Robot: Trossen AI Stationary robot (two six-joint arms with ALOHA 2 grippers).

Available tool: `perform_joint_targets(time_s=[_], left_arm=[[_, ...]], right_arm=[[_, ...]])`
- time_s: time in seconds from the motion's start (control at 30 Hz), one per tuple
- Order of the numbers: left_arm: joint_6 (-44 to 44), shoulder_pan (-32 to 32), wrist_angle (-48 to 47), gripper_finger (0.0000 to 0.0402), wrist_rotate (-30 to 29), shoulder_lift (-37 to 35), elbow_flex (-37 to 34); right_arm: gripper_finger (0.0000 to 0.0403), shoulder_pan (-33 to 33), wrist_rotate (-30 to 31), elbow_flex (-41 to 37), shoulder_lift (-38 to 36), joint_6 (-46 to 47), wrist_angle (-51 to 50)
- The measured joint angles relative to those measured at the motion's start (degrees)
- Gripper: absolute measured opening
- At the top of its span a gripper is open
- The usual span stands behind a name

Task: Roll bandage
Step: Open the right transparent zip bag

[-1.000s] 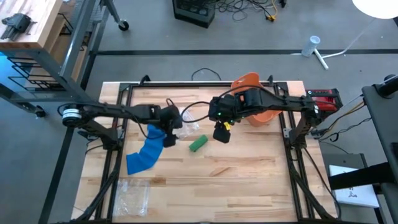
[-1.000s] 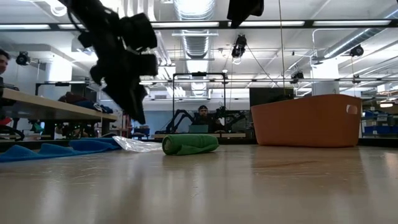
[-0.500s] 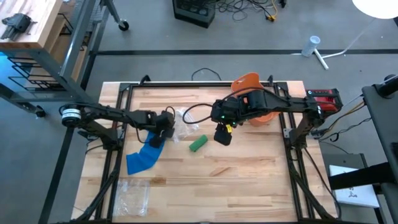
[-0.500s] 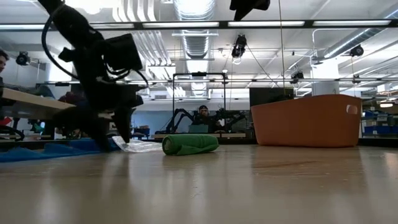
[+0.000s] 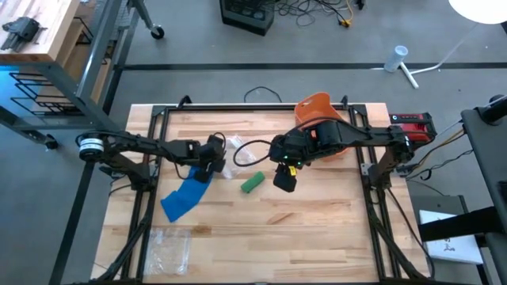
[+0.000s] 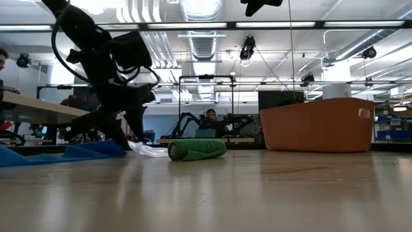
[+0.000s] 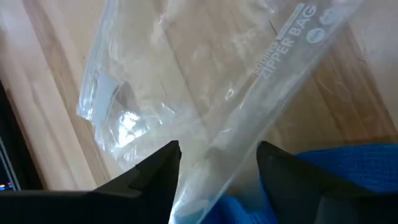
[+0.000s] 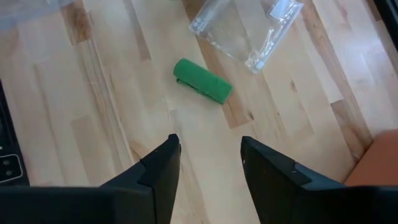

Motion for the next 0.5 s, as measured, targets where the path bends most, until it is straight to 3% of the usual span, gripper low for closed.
perform_joint_targets(time_s=[0.37, 0.5], left_arm=[[8.13, -0.06, 11.06, 0.0175, -0.02, 2.24, -5.72], [8.61, -0.06, 16.15, 0.0169, -2.69, 2.81, -6.43]], right_arm=[[0.0161, 0.38, -0.04, 0.00, -0.02, 1.78, -0.05], [0.0164, 0.91, -0.44, 0.18, -0.02, 1.97, -0.08]])
